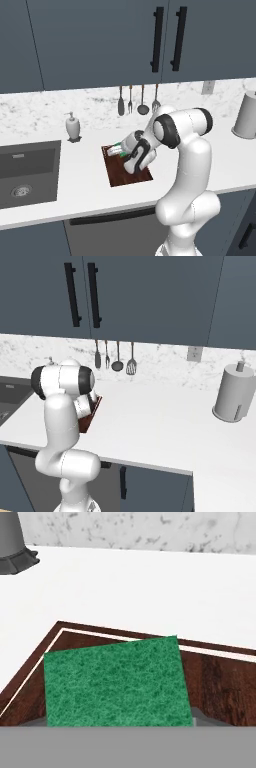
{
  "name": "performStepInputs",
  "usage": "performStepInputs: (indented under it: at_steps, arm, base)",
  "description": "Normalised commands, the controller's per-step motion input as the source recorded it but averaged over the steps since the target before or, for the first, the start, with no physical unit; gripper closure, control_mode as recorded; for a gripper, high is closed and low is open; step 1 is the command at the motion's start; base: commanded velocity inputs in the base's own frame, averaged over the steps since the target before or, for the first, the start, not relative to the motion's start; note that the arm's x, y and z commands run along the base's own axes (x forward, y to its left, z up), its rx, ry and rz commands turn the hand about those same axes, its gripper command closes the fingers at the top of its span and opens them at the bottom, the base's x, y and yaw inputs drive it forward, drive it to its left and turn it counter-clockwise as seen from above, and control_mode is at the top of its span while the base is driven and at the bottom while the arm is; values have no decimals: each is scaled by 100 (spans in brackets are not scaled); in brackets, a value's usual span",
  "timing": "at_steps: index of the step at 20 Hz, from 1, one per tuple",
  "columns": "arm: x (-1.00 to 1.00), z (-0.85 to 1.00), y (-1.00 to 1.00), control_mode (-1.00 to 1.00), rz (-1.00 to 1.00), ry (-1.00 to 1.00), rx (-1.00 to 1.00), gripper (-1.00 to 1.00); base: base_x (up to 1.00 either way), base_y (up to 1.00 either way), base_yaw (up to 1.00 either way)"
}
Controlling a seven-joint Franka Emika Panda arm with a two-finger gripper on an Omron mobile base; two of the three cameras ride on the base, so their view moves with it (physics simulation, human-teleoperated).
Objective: Pick up the sponge from the counter and clean the cutting board by briefly scrubbing or pressing down on the cutting board. Once finished, release the sponge.
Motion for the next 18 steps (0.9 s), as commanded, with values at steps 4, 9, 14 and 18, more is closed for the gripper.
performStepInputs:
  at_steps: [4, 9, 14, 18]
  arm:
    - [12, -28, 0, -100, 0, 18, -8, 100]
    - [27, 9, 1, -100, 0, 36, -30, 100]
    - [4, 53, 0, -100, 0, 31, -20, 100]
    - [-31, 24, -2, -100, 0, 3, -2, 100]
  base:
    - [0, 0, 0]
    - [0, 0, 0]
    - [0, 0, 0]
    - [0, 0, 0]
